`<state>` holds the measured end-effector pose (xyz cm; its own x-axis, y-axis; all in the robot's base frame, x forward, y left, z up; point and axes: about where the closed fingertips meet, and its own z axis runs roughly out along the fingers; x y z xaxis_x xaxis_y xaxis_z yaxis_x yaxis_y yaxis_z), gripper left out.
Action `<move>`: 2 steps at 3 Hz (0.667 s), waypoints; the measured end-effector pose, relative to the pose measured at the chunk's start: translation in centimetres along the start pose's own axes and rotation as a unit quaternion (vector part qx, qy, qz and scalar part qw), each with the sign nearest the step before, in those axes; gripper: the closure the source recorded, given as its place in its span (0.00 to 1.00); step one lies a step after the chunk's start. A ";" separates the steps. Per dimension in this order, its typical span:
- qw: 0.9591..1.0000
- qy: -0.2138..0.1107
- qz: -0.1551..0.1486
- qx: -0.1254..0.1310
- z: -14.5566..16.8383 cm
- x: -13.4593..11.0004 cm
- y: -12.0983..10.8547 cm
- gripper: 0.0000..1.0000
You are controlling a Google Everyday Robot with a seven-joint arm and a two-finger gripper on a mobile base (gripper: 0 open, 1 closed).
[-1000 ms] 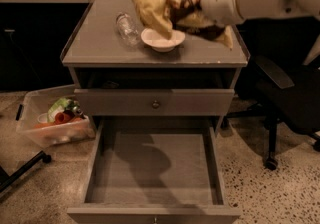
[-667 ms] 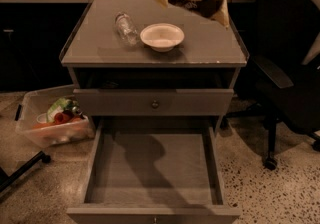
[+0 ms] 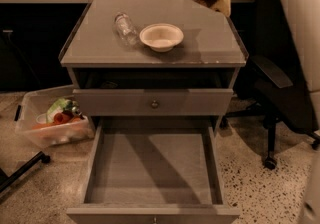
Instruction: Pick brown chip bag from middle drawer and place on counter
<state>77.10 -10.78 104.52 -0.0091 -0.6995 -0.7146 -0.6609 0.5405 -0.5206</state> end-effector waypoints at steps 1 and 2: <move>0.997 0.031 0.071 0.000 3.1 1.4 -1.4 1.00; 0.997 0.031 0.071 0.000 3.1 1.5 -1.3 1.00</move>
Offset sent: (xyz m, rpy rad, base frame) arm 0.0248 -0.0025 -0.0165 0.0428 0.0791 -0.0752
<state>80.34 -11.05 102.71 -0.1492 -0.6431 -0.7511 -0.6493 0.6366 -0.4161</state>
